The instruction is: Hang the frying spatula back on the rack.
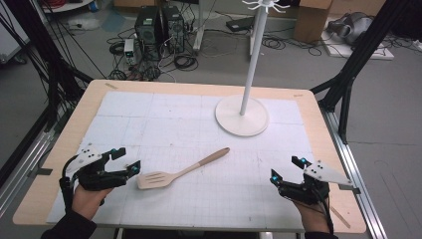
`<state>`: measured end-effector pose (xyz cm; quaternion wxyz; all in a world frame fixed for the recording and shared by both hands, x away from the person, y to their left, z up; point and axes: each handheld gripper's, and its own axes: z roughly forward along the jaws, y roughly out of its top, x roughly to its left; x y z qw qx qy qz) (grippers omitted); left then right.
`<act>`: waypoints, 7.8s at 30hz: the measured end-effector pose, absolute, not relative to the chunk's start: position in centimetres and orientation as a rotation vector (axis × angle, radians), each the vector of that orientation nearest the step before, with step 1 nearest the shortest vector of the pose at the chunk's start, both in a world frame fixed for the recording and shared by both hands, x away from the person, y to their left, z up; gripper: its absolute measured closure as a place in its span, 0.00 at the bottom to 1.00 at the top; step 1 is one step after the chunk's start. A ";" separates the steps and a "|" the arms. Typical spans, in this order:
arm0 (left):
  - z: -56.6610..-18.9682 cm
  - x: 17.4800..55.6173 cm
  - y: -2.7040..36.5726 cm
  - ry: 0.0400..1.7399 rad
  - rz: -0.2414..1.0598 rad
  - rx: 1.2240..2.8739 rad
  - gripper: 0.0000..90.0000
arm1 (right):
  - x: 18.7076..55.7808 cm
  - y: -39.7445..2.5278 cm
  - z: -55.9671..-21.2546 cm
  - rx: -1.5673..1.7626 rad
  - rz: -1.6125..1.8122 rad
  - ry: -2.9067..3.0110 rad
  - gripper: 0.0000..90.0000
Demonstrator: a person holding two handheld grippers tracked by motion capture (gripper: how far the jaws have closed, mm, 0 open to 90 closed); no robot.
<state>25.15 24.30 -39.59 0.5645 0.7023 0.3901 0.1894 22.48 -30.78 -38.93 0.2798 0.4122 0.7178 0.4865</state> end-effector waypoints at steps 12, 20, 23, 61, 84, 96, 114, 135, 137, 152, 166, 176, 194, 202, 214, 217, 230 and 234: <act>-39.0 26.5 24.3 0.902 0.452 1.664 0.27 | 22.6 -30.7 -39.0 1.106 1.310 1.930 0.17; -37.8 29.4 21.3 0.836 0.347 1.855 0.31 | 22.5 -30.8 -39.0 1.100 1.314 1.933 0.17; -37.9 30.6 19.9 0.819 0.297 1.914 0.33 | 22.5 -30.8 -39.0 1.100 1.316 1.931 0.17; -41.9 34.0 11.0 0.675 -0.007 2.375 0.61 | 22.6 -31.0 -38.9 1.107 1.319 1.932 0.17; -42.2 33.4 9.7 0.623 0.002 2.462 0.70 | 22.6 -31.1 -38.9 1.113 1.318 1.935 0.18; -42.1 33.1 9.5 0.624 0.035 2.470 0.78 | 22.6 -31.1 -38.9 1.112 1.329 1.936 0.18; -42.0 32.3 8.5 0.666 0.158 2.510 0.85 | 22.7 -30.9 -38.9 1.106 1.326 1.953 0.18; -41.5 31.5 8.8 0.698 0.194 2.420 0.86 | 22.6 -31.0 -38.9 1.118 1.333 1.949 0.18; -41.1 31.4 9.0 0.706 0.198 2.388 0.86 | 22.6 -31.1 -38.9 1.114 1.331 1.948 0.18; -38.2 29.5 11.2 0.745 0.292 2.052 0.86 | 22.9 -29.8 -38.5 1.130 1.440 1.921 0.18; -37.2 27.2 11.7 0.729 0.381 1.868 0.86 | 25.3 -24.5 -37.2 1.091 1.608 1.983 0.18; -37.2 26.2 11.4 0.703 0.433 1.827 0.86 | 28.0 -18.4 -35.3 0.983 1.710 2.038 0.18; -37.3 25.6 10.5 0.676 0.441 1.827 0.86 | 30.3 -15.0 -33.8 1.020 1.882 2.000 0.36; -37.2 25.4 10.5 0.684 0.454 1.818 0.86 | 30.6 -14.8 -33.2 1.032 1.903 1.984 0.49; -36.8 25.2 10.8 0.663 0.457 1.803 0.86 | 30.6 -14.5 -31.9 0.978 1.913 2.000 0.70; -36.6 25.1 11.0 0.649 0.448 1.786 0.86 | 30.4 -14.4 -31.5 0.951 1.940 1.997 0.72; -36.2 25.1 11.6 0.593 0.411 1.728 0.86 | 29.8 -13.4 -29.5 0.724 2.096 2.081 0.81; -35.9 25.2 12.3 0.583 0.384 1.697 0.84 | 29.7 -13.4 -28.8 0.648 2.101 2.108 0.81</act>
